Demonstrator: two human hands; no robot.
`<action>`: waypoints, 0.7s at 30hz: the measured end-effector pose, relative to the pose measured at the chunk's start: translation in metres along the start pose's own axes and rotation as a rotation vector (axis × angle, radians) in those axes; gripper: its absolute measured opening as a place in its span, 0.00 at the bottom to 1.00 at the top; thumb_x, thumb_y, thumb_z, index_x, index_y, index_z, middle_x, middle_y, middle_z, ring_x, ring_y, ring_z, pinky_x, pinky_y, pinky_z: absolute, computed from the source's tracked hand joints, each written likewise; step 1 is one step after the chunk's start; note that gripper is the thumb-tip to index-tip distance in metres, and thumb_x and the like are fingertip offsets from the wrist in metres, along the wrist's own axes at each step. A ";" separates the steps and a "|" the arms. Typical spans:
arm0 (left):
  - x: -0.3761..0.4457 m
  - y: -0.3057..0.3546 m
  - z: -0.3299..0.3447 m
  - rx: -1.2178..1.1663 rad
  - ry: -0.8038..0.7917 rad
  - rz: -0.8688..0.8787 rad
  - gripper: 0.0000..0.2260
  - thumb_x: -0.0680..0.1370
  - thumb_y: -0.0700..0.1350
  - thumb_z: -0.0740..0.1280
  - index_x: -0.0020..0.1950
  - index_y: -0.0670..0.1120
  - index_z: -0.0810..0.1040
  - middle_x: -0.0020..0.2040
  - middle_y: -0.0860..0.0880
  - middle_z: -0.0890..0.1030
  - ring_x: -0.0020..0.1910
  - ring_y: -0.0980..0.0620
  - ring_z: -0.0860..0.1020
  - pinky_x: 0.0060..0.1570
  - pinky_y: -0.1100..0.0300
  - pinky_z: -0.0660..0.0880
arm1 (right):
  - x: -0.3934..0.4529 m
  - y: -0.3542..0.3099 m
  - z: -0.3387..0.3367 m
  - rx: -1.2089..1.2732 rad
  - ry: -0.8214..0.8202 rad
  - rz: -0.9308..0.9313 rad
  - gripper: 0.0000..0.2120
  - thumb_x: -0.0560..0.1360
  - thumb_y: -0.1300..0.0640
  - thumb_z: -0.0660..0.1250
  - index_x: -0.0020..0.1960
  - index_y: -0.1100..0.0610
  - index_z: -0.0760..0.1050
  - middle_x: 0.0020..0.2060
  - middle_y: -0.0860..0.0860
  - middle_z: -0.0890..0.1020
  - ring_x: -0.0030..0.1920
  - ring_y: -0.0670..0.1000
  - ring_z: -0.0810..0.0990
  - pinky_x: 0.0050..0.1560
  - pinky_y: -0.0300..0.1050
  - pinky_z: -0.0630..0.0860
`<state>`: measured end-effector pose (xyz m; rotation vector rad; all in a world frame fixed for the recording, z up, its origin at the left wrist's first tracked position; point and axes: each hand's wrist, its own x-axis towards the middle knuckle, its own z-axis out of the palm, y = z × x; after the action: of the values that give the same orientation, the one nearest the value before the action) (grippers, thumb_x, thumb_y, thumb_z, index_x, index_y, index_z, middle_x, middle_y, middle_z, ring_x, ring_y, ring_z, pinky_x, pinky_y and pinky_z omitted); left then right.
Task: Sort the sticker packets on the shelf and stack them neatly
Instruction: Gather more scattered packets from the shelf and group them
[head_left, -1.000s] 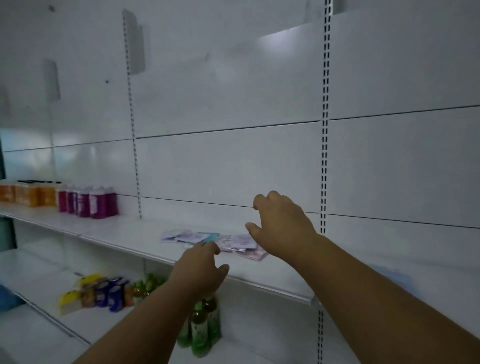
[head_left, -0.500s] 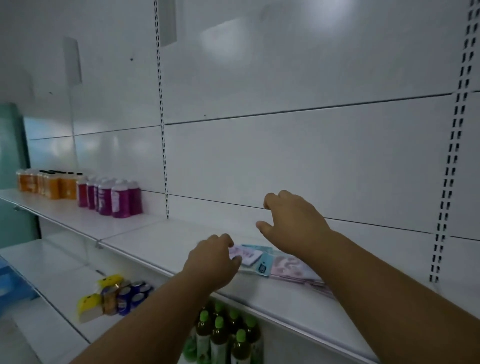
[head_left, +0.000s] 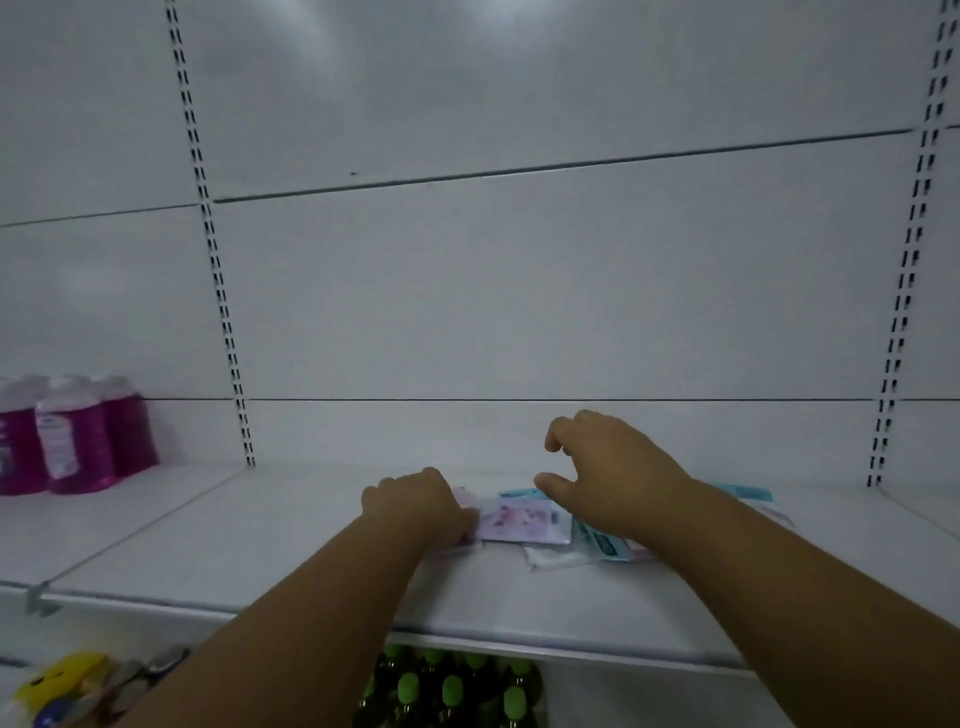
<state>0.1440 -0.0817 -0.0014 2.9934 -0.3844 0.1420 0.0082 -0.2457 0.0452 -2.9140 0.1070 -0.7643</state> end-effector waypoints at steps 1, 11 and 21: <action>0.003 -0.001 0.002 -0.016 -0.010 0.017 0.30 0.65 0.66 0.62 0.60 0.49 0.74 0.57 0.46 0.80 0.55 0.43 0.76 0.50 0.51 0.68 | 0.001 -0.004 0.005 0.002 0.009 0.018 0.18 0.74 0.42 0.64 0.59 0.50 0.72 0.53 0.50 0.76 0.53 0.52 0.75 0.53 0.48 0.73; 0.012 -0.035 0.002 -0.324 0.081 0.170 0.36 0.60 0.61 0.77 0.63 0.47 0.72 0.57 0.46 0.69 0.56 0.45 0.74 0.53 0.54 0.74 | 0.034 -0.024 0.060 -0.077 -0.218 0.127 0.22 0.73 0.44 0.65 0.64 0.51 0.71 0.61 0.53 0.75 0.60 0.55 0.74 0.59 0.50 0.72; 0.004 -0.076 -0.009 -1.013 0.212 0.203 0.15 0.69 0.34 0.68 0.45 0.56 0.76 0.47 0.45 0.78 0.36 0.50 0.80 0.33 0.56 0.80 | 0.057 -0.026 0.076 -0.152 -0.362 0.209 0.19 0.67 0.43 0.66 0.53 0.53 0.75 0.55 0.54 0.77 0.52 0.57 0.76 0.51 0.48 0.69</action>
<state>0.1667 -0.0083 -0.0004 1.9232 -0.5281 0.2026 0.0961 -0.2179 0.0106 -3.0602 0.4414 -0.1994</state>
